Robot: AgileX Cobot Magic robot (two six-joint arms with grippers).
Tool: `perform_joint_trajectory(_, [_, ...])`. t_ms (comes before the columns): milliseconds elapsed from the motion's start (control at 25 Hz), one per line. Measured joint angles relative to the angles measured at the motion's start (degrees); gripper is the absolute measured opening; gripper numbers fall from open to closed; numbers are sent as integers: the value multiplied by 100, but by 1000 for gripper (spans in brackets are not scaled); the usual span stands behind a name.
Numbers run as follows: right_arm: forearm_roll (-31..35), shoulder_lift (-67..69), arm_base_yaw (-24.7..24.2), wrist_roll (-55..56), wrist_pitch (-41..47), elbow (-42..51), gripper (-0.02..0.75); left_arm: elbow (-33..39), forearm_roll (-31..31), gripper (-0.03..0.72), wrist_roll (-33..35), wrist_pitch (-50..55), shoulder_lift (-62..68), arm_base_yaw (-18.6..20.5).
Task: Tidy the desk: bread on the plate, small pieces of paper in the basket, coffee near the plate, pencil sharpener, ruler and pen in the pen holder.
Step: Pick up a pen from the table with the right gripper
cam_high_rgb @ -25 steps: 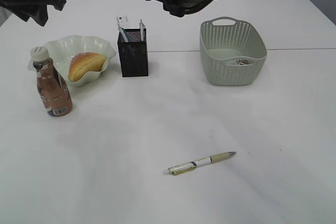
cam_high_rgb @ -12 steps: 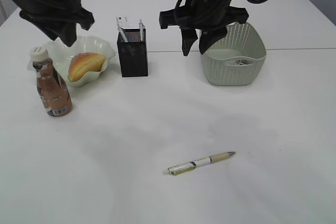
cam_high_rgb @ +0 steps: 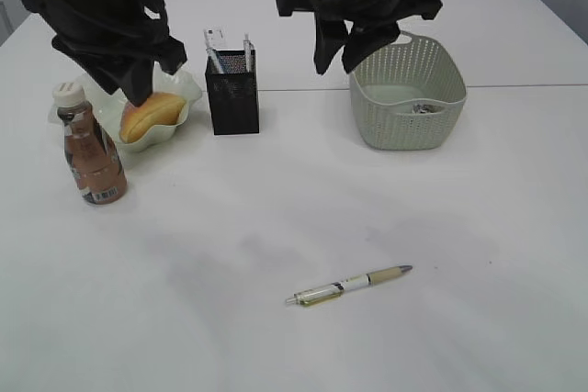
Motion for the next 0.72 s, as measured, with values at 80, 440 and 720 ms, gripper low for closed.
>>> perform_joint_trajectory(80, [-61,-110,-76,-15,0,0,237,0,-205,241,71,0,0,-9])
perform_joint_trajectory(440, [-216,-555,-880,-174,13,423,237,-13,-1149,241,1126,10,294,-315])
perform_joint_trajectory(720, [-476,-1008,-1551,-187,13,1458,237,-13,-1427,241,1480,-1,979,-707])
